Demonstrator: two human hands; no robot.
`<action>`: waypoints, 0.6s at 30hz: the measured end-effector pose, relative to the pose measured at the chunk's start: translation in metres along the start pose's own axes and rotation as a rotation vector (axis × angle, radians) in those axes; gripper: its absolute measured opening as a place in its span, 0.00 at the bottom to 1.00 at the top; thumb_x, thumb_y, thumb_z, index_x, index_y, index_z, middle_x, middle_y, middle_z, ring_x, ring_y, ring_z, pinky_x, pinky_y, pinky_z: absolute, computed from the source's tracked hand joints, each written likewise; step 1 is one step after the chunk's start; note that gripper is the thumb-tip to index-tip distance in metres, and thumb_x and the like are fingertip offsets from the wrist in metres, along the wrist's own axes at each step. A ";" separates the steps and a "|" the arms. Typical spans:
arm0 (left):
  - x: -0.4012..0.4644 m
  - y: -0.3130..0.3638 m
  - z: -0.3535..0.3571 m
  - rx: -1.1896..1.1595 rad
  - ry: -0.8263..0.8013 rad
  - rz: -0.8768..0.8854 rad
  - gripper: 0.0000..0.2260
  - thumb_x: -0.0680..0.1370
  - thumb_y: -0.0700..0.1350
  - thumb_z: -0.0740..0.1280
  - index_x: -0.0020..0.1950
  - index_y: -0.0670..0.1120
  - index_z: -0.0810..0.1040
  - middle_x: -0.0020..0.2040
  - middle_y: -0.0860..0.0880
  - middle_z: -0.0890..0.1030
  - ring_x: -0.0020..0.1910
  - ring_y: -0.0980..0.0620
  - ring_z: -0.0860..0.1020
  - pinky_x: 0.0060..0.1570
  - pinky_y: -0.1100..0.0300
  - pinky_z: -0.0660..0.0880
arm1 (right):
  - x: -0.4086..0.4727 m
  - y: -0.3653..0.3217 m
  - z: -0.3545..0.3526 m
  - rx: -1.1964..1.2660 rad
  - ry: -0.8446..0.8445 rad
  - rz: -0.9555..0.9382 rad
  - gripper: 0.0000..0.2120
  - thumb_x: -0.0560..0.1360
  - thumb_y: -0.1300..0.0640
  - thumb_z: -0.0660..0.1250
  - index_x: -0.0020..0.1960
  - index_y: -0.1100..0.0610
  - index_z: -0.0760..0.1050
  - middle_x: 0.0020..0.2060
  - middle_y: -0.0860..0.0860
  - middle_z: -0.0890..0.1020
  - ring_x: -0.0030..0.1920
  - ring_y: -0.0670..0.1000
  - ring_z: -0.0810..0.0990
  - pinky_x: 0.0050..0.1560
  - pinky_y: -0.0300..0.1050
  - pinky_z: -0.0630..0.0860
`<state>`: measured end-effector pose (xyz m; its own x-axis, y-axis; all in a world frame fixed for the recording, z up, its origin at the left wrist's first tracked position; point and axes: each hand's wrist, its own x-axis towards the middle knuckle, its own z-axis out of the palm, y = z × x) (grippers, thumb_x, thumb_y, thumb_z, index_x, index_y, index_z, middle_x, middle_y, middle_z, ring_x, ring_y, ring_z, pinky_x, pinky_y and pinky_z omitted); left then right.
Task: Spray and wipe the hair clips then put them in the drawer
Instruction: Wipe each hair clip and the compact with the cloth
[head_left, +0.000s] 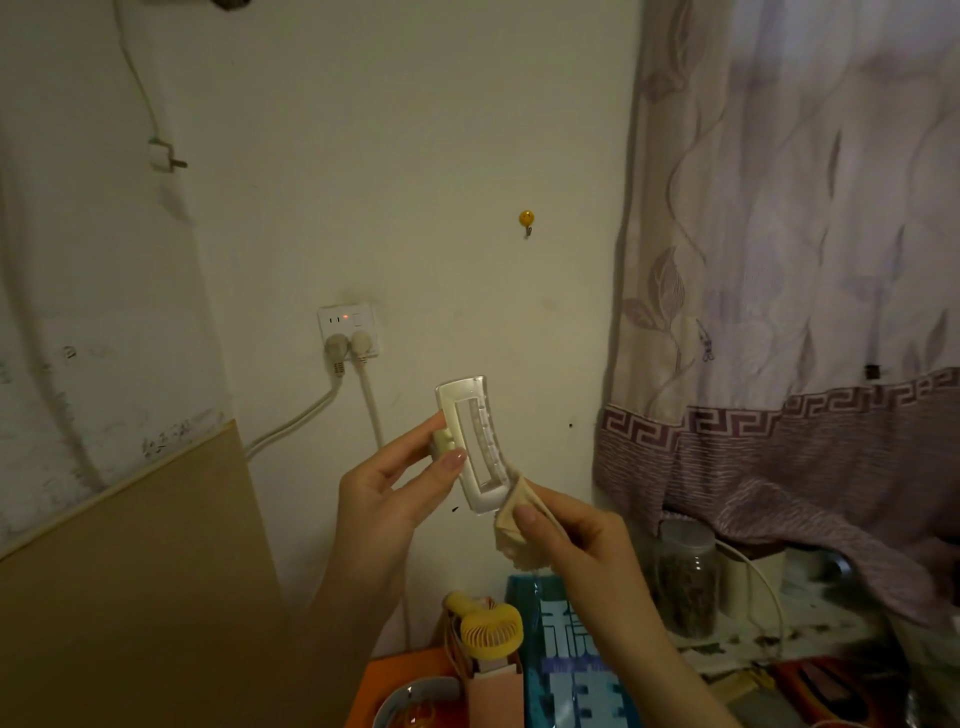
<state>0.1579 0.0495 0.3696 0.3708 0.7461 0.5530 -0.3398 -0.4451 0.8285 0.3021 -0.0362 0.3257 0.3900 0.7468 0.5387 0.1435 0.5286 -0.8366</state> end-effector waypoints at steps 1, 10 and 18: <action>0.000 0.001 -0.001 0.005 -0.004 -0.005 0.22 0.64 0.50 0.73 0.59 0.53 0.81 0.57 0.52 0.83 0.61 0.51 0.78 0.61 0.48 0.74 | 0.002 -0.002 -0.001 0.002 0.015 -0.001 0.12 0.75 0.59 0.65 0.56 0.51 0.80 0.44 0.47 0.86 0.44 0.48 0.84 0.42 0.40 0.81; -0.010 0.009 0.008 0.095 -0.125 -0.030 0.22 0.62 0.54 0.73 0.56 0.56 0.83 0.55 0.54 0.83 0.59 0.55 0.79 0.64 0.45 0.72 | 0.031 -0.036 -0.004 0.000 0.092 -0.140 0.13 0.76 0.60 0.64 0.60 0.57 0.79 0.40 0.44 0.86 0.38 0.39 0.82 0.34 0.30 0.74; -0.009 0.008 0.009 -0.007 -0.014 0.018 0.21 0.62 0.52 0.74 0.55 0.55 0.83 0.56 0.51 0.83 0.61 0.51 0.78 0.63 0.46 0.73 | 0.020 -0.029 0.012 -0.084 0.024 -0.110 0.11 0.76 0.60 0.65 0.56 0.58 0.82 0.41 0.50 0.86 0.43 0.48 0.84 0.43 0.39 0.79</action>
<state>0.1596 0.0348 0.3715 0.3767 0.7310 0.5689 -0.3525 -0.4548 0.8178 0.2946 -0.0313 0.3620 0.3893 0.6759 0.6258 0.2616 0.5703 -0.7787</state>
